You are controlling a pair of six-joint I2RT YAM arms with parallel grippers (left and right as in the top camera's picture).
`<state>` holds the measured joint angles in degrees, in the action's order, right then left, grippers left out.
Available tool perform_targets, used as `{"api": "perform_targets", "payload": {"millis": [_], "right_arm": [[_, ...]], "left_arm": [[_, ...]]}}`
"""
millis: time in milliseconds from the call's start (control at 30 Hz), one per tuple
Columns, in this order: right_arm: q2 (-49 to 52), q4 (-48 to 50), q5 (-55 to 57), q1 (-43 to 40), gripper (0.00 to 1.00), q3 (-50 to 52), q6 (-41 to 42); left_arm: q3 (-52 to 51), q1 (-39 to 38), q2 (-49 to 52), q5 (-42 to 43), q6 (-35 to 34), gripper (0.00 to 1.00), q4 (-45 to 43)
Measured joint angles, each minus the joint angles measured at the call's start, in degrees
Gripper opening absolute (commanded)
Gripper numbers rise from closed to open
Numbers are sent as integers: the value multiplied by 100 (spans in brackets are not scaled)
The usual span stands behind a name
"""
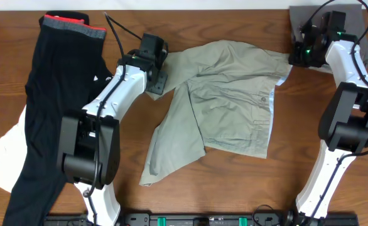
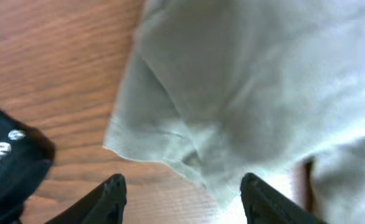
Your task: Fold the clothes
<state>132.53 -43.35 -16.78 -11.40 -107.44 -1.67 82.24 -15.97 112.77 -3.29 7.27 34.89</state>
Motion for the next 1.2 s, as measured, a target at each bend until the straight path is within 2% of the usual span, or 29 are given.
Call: {"api": "perform_targets", "payload": {"millis": [200,400,567,733,967,1200], "right_arm": [[0,-76,0,0,1,0,2],[0,-166,2,0,1,0,2],[0,-175,2,0,1,0,2],[0,-175,7,11,1,0,2],[0,-177,31,114,1,0,2],[0,-181,31,125,1,0,2]], "left_arm": [[0,83,-4,240,535,77,-612],[4,669,7,855,675,77,-1506],[4,1086,203,1401,675,77,-1823],[4,1060,575,1753,675,74,-2041],[4,1029,791,2065,643,61,-2096],[4,1021,804,2144,577,52,-2122]]}}
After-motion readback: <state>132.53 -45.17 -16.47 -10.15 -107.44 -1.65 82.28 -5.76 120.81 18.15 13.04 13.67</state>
